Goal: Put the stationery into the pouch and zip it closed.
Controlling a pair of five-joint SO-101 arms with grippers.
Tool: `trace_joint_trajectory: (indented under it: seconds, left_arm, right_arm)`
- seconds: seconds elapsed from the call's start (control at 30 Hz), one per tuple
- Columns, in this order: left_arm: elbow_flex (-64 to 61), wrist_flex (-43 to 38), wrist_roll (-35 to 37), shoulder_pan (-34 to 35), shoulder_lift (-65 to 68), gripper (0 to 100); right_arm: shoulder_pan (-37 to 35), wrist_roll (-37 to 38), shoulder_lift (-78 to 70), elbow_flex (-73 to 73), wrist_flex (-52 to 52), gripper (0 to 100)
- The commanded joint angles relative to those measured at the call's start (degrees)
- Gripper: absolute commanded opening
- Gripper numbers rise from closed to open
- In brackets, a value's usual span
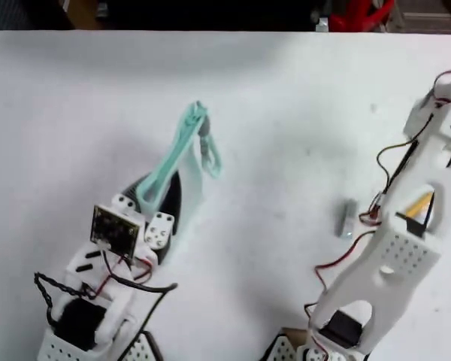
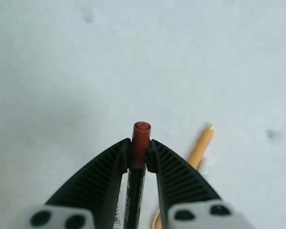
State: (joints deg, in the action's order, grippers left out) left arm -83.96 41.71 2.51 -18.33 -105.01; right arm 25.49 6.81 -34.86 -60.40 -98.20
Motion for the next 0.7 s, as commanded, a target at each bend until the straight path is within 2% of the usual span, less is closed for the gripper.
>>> trace_joint_trajectory:
  seconds: [0.0,0.23,0.4,0.57,0.67]
  left_arm:
    - [-0.26,1.05,0.26,-0.04,0.31,5]
    - [-0.26,1.41,0.26,0.13,0.31,5]
    - [-0.26,1.41,0.26,-0.13,0.31,5]
    - [-0.26,1.41,0.26,-0.13,0.31,5]
    - [-0.26,1.41,0.26,-0.13,0.22,5]
  right_arm:
    - [-3.65,0.18,15.69,1.93,-0.48,1.7]
    - [-15.87,0.62,43.12,20.04,-0.40,1.7]
    - [-28.79,3.69,61.76,30.15,-0.04,1.8]
    - [-44.26,3.69,76.18,33.41,5.85,1.8]
    - [-51.56,3.60,80.31,35.69,12.88,1.7]
